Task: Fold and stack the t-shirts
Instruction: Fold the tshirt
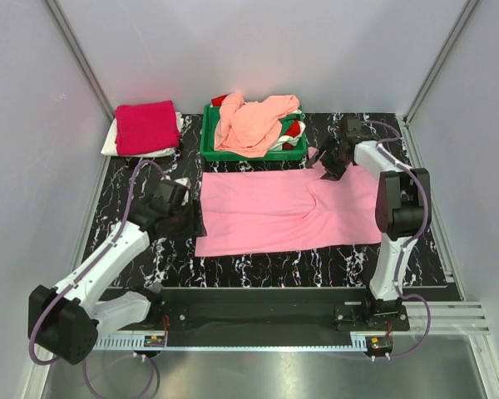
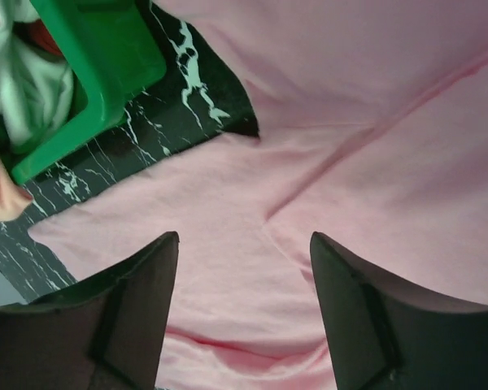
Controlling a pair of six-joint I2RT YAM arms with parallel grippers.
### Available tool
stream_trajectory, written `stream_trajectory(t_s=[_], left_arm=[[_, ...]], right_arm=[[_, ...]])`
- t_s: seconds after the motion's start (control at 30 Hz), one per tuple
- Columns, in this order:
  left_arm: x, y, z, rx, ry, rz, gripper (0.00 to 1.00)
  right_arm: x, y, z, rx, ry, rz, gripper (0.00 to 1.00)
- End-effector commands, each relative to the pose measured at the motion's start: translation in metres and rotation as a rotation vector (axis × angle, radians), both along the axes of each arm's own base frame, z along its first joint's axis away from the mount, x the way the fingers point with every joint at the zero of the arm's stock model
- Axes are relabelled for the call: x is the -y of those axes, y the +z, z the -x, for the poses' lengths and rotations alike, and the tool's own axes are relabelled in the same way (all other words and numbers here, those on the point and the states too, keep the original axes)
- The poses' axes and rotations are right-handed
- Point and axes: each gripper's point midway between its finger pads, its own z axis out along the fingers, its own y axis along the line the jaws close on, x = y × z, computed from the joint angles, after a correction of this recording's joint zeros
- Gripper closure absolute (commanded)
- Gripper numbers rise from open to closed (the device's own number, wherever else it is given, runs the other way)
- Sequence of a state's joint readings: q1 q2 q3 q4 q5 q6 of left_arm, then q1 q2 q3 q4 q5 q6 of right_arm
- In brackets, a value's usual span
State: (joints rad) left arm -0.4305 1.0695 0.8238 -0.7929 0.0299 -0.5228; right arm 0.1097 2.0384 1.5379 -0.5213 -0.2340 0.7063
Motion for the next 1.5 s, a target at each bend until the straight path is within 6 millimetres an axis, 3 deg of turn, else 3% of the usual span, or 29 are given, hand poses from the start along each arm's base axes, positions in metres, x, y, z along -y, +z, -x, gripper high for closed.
stream_trajectory(t_s=[0.0,0.03,0.07,0.1,0.13,0.17,0.27,0.3,0.4,0.57,0.77,0.8,0.87,0.93,1.0,1.07,1.2,1.37,1.47], left_arm=[[0.011,0.000,-0.014,0.017,0.024,0.045,0.37],[0.013,-0.005,-0.014,0.006,0.030,0.055,0.37],[0.017,-0.006,-0.019,0.014,0.038,0.072,0.35],[0.019,-0.011,-0.020,-0.007,0.059,0.080,0.32],[0.021,-0.014,-0.023,-0.008,0.071,0.088,0.28],[0.023,-0.016,-0.024,-0.018,0.083,0.099,0.19],[0.028,-0.027,-0.029,-0.046,0.096,0.103,0.13],[0.027,-0.034,-0.030,-0.067,0.103,0.089,0.13],[0.024,-0.047,-0.025,-0.117,0.140,0.065,0.13],[0.022,-0.067,-0.012,-0.175,0.183,0.081,0.13],[0.032,-0.095,-0.003,-0.235,0.176,0.129,0.14],[0.033,-0.101,-0.001,-0.255,0.176,0.127,0.18],[0.036,-0.112,-0.003,-0.270,0.169,0.126,0.35],[0.040,-0.114,-0.010,-0.260,0.159,0.132,0.56],[0.041,-0.116,-0.014,-0.261,0.151,0.123,0.83],[0.042,-0.109,-0.020,-0.245,0.148,0.121,1.00],[0.027,-0.087,-0.015,-0.214,0.205,0.081,1.00],[0.012,-0.053,0.010,-0.166,0.259,0.106,1.00],[0.012,-0.051,0.024,-0.186,0.250,0.134,0.98]], right_arm=[[0.044,0.033,0.012,0.036,-0.035,0.134,0.26],[0.055,0.035,0.019,0.040,-0.054,0.139,0.25],[0.066,0.053,0.026,0.078,-0.079,0.139,0.25],[0.082,0.039,0.045,0.041,-0.104,0.140,0.24],[0.108,0.039,0.054,0.038,-0.160,0.137,0.24],[0.120,0.035,0.075,0.025,-0.175,0.132,0.24],[0.164,0.034,0.108,0.007,-0.280,0.167,0.24],[0.166,0.022,0.124,-0.029,-0.297,0.172,0.24],[0.178,0.012,0.156,-0.092,-0.364,0.208,0.24],[0.191,-0.016,0.197,-0.191,-0.438,0.244,0.23],[0.191,-0.042,0.211,-0.252,-0.453,0.225,0.23],[0.191,-0.043,0.211,-0.256,-0.457,0.220,0.28],[0.189,-0.050,0.212,-0.267,-0.456,0.208,0.39],[0.189,-0.054,0.213,-0.275,-0.453,0.202,0.61],[0.189,-0.053,0.213,-0.275,-0.456,0.198,0.74],[0.193,-0.050,0.215,-0.276,-0.474,0.210,0.99],[0.200,-0.042,0.222,-0.271,-0.532,0.210,1.00],[0.202,-0.025,0.239,-0.264,-0.619,0.231,1.00],[0.196,-0.015,0.249,-0.252,-0.651,0.214,1.00]])
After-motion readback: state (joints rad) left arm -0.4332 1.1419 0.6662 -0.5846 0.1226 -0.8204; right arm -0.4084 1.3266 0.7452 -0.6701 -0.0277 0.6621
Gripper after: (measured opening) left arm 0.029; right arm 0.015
